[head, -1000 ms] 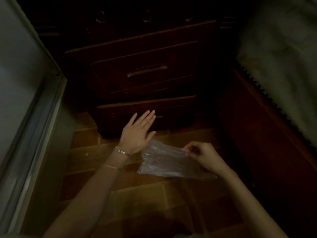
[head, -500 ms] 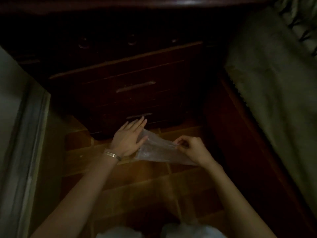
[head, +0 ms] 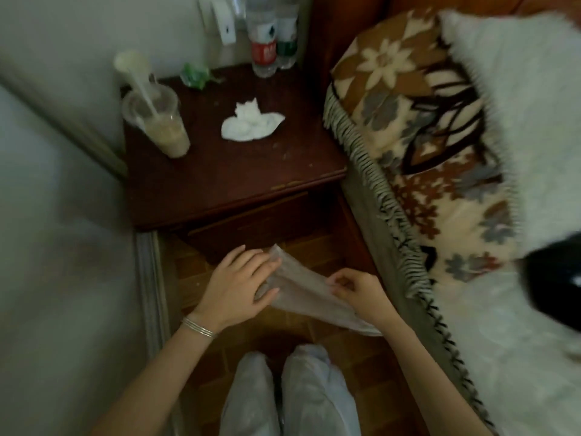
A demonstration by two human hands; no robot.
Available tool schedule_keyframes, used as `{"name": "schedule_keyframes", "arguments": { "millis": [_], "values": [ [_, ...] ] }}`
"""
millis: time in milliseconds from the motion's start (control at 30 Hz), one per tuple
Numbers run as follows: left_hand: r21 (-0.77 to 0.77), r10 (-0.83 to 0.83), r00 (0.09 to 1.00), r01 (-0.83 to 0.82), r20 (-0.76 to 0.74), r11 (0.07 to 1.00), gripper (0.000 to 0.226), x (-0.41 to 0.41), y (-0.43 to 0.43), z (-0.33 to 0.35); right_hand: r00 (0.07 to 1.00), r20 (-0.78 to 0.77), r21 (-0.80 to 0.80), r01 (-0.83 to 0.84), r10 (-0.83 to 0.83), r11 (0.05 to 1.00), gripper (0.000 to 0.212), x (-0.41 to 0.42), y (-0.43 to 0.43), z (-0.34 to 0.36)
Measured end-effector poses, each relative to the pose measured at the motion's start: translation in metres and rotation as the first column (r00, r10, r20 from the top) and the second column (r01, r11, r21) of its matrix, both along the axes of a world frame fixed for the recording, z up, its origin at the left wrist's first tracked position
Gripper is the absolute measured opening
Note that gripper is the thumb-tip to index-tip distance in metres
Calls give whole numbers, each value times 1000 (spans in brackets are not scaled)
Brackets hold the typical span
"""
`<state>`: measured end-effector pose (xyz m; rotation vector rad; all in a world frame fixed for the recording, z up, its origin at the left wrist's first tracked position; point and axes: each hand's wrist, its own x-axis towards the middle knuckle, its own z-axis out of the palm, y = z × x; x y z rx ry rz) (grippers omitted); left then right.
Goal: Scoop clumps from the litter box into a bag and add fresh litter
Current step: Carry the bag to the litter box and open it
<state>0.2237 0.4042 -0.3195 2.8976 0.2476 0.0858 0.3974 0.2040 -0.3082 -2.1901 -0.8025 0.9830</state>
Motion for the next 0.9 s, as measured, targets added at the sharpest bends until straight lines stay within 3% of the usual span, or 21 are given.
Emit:
{"name": "schedule_keyframes", "arguments": {
  "millis": [233,367,500,667,900],
  "values": [
    [21,-146,986,145,85,989,50,28,-23,174,989,-21,22,150,-149,988,5,0,-55,161],
    [17,-251,962,250,107,968,49,39,-40,230,952,-52,55,306,-303,951,7,-14,-85,222],
    [24,-425,900,425,94,905,49,50,-59,263,863,-109,128,504,-493,854,7,-49,-113,261],
    [32,-644,759,644,96,764,51,56,-93,289,671,-170,164,742,-722,650,10,-112,-160,289],
    [36,-893,440,895,94,445,49,61,-183,307,262,-248,205,955,-933,214,10,-210,-238,307]
  ]
}}
